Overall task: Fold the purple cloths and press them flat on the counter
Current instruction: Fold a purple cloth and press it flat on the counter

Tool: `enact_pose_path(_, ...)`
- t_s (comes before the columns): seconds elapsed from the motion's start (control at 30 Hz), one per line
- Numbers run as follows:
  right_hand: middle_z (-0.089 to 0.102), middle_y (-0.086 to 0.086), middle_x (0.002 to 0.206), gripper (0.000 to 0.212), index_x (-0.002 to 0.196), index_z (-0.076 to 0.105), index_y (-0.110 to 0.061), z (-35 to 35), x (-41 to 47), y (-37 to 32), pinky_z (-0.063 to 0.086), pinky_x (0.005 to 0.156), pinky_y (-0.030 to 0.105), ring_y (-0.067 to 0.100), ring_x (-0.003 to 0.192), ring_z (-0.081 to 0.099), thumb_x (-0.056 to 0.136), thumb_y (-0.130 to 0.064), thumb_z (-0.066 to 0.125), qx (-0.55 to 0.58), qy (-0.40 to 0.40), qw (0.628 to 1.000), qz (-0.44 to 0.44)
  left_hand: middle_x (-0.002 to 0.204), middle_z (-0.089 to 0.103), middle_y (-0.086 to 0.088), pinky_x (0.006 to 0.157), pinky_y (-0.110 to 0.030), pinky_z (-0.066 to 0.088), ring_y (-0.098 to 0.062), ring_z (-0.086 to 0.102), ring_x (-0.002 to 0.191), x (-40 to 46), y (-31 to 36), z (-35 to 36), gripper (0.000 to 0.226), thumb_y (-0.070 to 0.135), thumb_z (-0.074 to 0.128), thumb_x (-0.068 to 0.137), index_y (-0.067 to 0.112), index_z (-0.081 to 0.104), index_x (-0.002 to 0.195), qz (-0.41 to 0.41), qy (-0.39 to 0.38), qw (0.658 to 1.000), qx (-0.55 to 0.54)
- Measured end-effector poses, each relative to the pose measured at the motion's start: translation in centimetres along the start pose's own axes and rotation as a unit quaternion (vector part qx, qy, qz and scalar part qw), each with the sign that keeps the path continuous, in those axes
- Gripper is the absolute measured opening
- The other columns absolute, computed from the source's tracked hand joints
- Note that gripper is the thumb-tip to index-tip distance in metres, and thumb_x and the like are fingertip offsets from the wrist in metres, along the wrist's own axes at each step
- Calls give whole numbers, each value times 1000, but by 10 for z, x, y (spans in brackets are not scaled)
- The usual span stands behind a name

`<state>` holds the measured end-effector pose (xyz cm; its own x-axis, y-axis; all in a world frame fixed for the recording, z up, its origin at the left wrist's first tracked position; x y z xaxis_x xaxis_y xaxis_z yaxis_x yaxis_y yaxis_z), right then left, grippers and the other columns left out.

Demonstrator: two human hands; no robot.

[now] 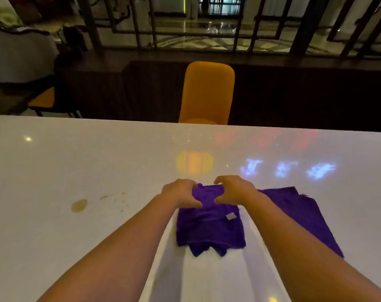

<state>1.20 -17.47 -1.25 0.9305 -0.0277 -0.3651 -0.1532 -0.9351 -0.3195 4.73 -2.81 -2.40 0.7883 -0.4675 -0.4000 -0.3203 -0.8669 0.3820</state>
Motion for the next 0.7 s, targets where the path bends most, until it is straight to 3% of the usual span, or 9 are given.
enact_pose_path(0.13, 43, 4, 141, 71, 137, 34, -26, 47, 14, 7, 45, 96, 43, 28, 124, 44, 76, -41, 67, -54, -42, 998, -4, 120, 61, 1, 82, -34, 48, -22, 57, 109, 14, -5, 43, 59, 42, 68, 67, 23, 53, 121, 10, -14, 1000, 7)
enact_pose_path(0.23, 38, 4, 144, 74, 138, 33, -27, 75, 25, 20, 41, 102, 45, 29, 128, 37, 75, -42, 69, -44, -57, 997, 0, 128, 49, -3, 92, -40, 47, -25, 48, 117, 26, -10, 64, 69, 41, 71, 67, 23, 47, 130, 16, -2, 1000, 11)
enact_pose_path(0.3, 43, 5, 139, 69, 135, 39, -26, 80, 26, 23, 41, 101, 42, 29, 125, 39, 75, -41, 69, -38, -34, 999, -4, 129, 44, -6, 94, -40, 46, -26, 44, 118, 29, -11, 69, 70, 39, 71, 69, 22, 45, 131, 12, 17, 1000, 20)
enact_pose_path(0.53, 63, 6, 109, 31, 109, 61, -18, 81, 7, 17, 48, 84, 33, 26, 99, 57, 78, -19, 65, 64, 39, 997, -1, 113, 61, -3, 82, -31, 46, -24, 56, 103, 18, -10, 72, 30, 13, 61, 76, 20, 63, 105, -10, 65, 996, -68)
enact_pose_path(0.7, 62, 8, 109, 30, 107, 62, -18, 52, 5, 8, 50, 83, 37, 27, 97, 57, 78, -17, 65, 78, 34, 996, -4, 103, 65, -5, 76, -31, 46, -24, 60, 94, 9, -7, 48, 23, 11, 64, 73, 17, 67, 95, -21, 90, 989, -112)
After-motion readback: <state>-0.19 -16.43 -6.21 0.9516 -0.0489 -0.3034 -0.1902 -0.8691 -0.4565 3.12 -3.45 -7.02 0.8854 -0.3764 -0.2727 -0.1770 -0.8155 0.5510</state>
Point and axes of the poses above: each hand's wrist, its own x-axis towards the middle knuckle, its own z-axis out of the palm, y = z × x, the point moved 6 cm from there along x, towards the middle knuckle
